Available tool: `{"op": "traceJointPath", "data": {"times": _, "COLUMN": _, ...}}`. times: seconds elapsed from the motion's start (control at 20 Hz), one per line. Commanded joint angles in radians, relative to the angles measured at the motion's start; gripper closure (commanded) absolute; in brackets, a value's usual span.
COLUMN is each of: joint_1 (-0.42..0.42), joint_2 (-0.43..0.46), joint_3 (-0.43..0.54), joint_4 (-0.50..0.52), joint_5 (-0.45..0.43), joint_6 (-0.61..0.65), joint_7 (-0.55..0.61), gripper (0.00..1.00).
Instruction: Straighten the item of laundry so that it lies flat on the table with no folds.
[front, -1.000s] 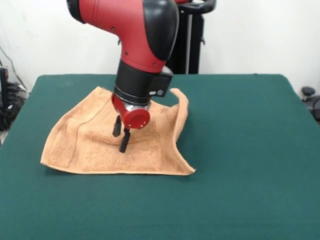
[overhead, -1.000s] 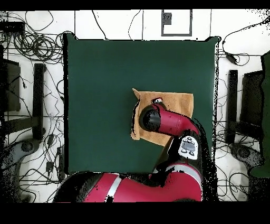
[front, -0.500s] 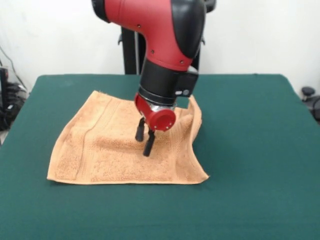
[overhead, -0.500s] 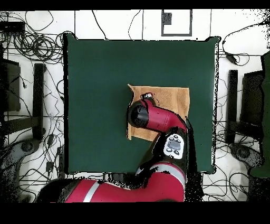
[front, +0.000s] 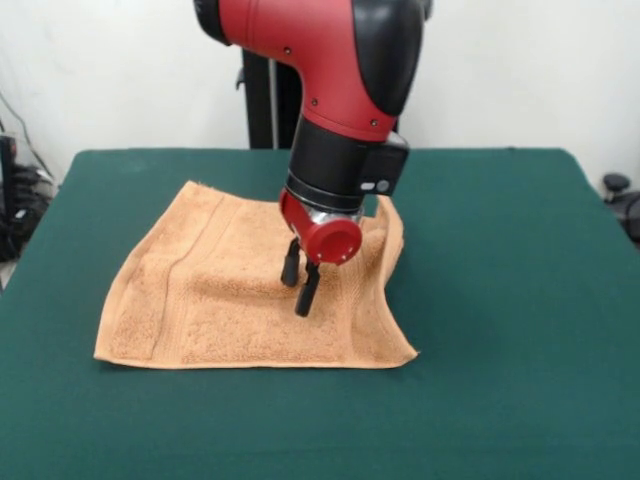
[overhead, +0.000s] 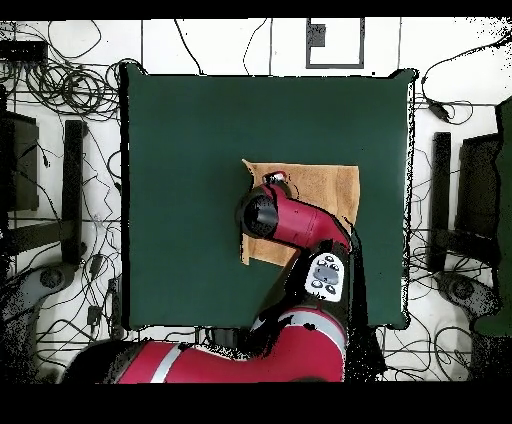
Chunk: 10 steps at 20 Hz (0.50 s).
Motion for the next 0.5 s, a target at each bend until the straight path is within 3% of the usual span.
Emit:
{"op": "traceJointPath", "data": {"times": 0.05, "joint_1": 0.024, "joint_2": 0.025, "joint_3": 0.119, "joint_4": 0.003, "joint_5": 0.069, "joint_6": 0.019, "joint_7": 0.129, "gripper": 0.00}}
{"op": "traceJointPath", "data": {"times": 0.2, "joint_1": 0.014, "joint_2": 0.028, "joint_3": 0.153, "joint_4": 0.008, "joint_5": 0.086, "joint_6": 0.009, "joint_7": 0.136, "gripper": 0.00}}
{"op": "traceJointPath", "data": {"times": 0.5, "joint_1": 0.080, "joint_2": 0.048, "joint_3": 0.097, "joint_4": -0.027, "joint_5": 0.120, "joint_6": 0.091, "joint_7": 0.144, "gripper": 0.00}}
